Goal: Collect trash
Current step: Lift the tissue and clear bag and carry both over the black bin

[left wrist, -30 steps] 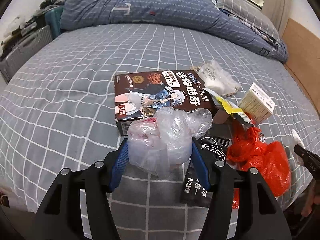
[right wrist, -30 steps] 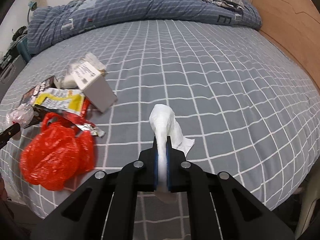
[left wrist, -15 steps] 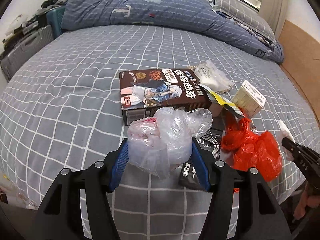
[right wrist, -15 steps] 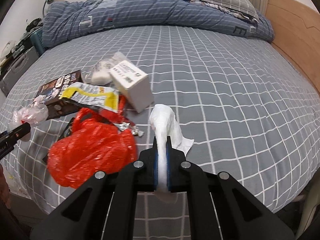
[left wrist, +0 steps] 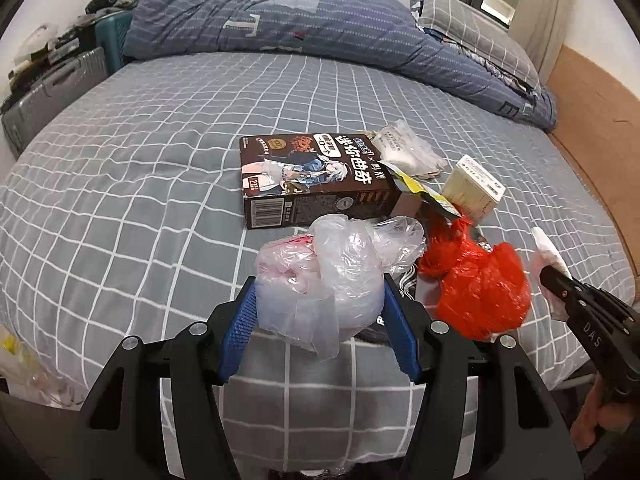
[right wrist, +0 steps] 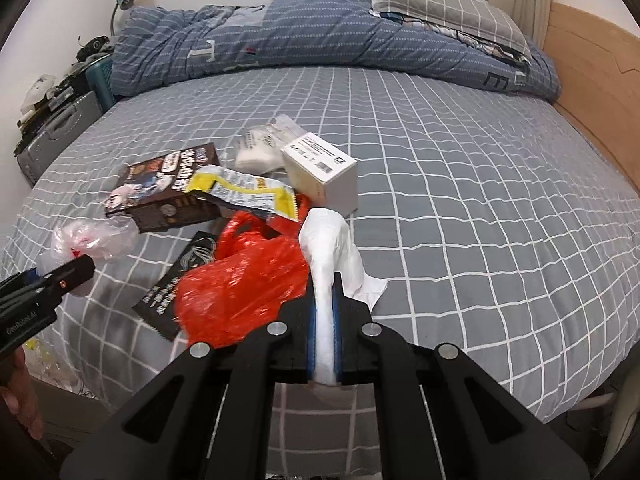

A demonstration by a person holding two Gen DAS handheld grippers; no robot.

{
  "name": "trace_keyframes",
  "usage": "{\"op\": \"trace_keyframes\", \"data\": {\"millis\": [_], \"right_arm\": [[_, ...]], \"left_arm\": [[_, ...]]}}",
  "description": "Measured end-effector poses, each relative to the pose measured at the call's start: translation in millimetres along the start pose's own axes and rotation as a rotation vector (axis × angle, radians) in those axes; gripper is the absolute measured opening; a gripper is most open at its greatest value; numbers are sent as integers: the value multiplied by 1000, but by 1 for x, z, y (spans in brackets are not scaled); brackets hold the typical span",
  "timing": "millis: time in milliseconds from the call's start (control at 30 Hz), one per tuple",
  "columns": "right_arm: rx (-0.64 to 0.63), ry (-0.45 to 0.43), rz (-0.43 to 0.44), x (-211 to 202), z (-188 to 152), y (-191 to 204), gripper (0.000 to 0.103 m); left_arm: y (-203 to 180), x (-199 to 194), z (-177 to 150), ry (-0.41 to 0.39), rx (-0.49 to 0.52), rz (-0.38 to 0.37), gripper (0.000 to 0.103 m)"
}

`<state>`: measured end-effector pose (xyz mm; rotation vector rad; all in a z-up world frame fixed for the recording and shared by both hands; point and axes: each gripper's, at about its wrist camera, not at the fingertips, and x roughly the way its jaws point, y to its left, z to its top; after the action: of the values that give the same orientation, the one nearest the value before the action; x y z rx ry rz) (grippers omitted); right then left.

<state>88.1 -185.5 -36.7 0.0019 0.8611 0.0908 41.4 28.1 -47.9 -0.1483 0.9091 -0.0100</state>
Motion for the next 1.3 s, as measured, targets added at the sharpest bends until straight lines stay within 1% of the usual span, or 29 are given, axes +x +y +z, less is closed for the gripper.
{"op": "trace_keyframes", "data": {"millis": [200,633,833,1300], "right_arm": [[-12,-25,6,-19,-9,13,6],[-66,-36,35,-47,-38,36,6],[-62,-23,41,-53,-51,36,6],[-65,-4,53,-69,-80,40,6]], "left_arm": [[-1,-13,-10,-4,-4,-10,59],[2,-34,-38,6,-12,-19,59],[2,-44,-51,8,-7,-26,59],[8,-64,-79,15,-16,-12,59]]}}
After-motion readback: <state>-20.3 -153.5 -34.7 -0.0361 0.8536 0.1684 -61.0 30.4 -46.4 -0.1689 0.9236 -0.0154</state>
